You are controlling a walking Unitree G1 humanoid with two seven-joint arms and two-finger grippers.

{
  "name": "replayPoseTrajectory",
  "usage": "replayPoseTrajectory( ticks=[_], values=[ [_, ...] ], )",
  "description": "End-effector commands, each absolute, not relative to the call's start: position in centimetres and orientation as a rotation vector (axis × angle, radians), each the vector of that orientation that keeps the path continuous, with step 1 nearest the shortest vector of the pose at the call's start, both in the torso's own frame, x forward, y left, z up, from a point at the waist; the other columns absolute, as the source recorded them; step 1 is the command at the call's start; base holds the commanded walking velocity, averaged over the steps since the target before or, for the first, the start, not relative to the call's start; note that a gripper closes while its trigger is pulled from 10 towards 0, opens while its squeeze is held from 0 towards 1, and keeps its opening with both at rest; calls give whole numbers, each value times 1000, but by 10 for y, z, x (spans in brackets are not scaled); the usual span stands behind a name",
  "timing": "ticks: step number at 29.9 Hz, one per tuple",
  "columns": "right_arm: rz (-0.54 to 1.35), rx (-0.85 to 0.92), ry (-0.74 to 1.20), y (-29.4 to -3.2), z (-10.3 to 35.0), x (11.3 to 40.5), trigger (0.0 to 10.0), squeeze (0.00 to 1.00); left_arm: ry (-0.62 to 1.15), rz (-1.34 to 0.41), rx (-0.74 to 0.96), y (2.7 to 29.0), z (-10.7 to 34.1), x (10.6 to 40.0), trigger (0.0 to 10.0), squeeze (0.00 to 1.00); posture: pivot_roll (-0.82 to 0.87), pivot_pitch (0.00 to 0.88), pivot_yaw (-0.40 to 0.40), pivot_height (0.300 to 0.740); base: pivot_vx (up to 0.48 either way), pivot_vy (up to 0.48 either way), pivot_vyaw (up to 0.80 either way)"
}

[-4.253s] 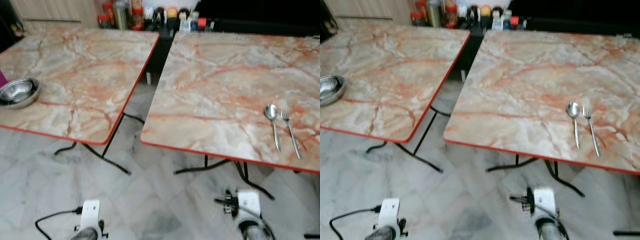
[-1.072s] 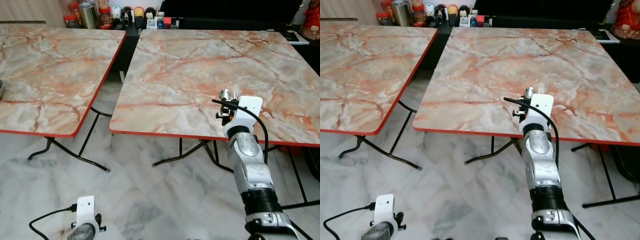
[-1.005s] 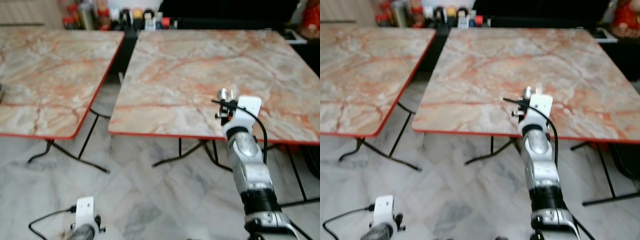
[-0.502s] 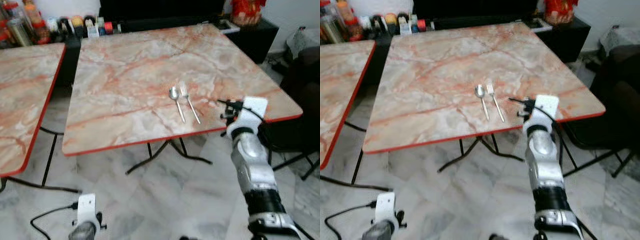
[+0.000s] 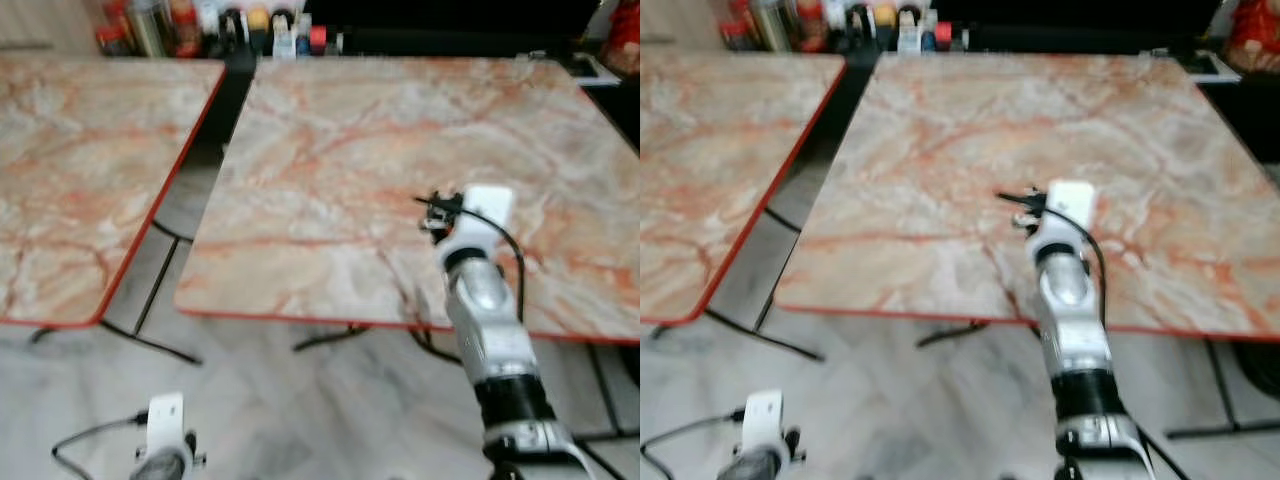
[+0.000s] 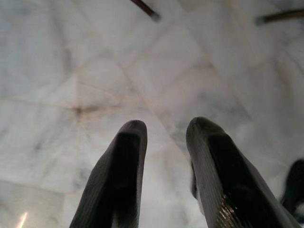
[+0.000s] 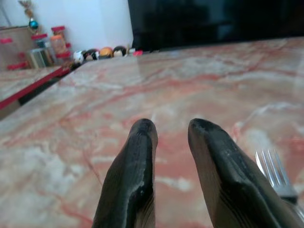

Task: Setting the table

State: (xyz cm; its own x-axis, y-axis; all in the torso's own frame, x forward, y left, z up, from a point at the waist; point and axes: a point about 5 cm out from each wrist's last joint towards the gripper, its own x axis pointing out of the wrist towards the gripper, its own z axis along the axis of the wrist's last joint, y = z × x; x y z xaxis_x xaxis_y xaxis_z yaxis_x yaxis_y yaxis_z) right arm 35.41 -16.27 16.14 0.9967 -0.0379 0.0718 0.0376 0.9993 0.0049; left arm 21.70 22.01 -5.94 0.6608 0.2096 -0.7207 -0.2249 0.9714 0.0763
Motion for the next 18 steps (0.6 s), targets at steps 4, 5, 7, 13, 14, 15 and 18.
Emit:
replayPoseTrajectory(
  ticks=[4,5,7,13,14,15,18],
  values=[
    [-75,14,-51,-174,156,351,10000,0,839,240,-12,219,-63,211,10000,0,-77,120,25,740,0,133,0],
    [-77,10,-48,-174,155,351,10000,0,838,236,-10,219,-63,211,10000,0,-77,120,25,740,0,0,0],
    [-79,7,-47,-173,155,351,10000,0,840,236,-12,219,-64,211,10000,0,-79,120,25,740,0,0,0],
    [-111,1,-27,-179,151,349,10000,0,843,232,-17,218,-64,210,10000,0,-77,121,26,740,0,0,0],
    [-115,4,-25,-179,151,349,10000,0,842,233,-17,218,-64,210,10000,0,-77,122,26,740,0,0,0],
    [-116,7,-25,-180,151,349,10000,0,842,233,-17,218,-64,210,10000,0,-77,122,26,740,0,0,0],
    [-119,28,-22,-179,151,350,10000,0,842,233,-14,219,-64,210,10000,0,-77,122,26,740,0,0,0]
  ],
)
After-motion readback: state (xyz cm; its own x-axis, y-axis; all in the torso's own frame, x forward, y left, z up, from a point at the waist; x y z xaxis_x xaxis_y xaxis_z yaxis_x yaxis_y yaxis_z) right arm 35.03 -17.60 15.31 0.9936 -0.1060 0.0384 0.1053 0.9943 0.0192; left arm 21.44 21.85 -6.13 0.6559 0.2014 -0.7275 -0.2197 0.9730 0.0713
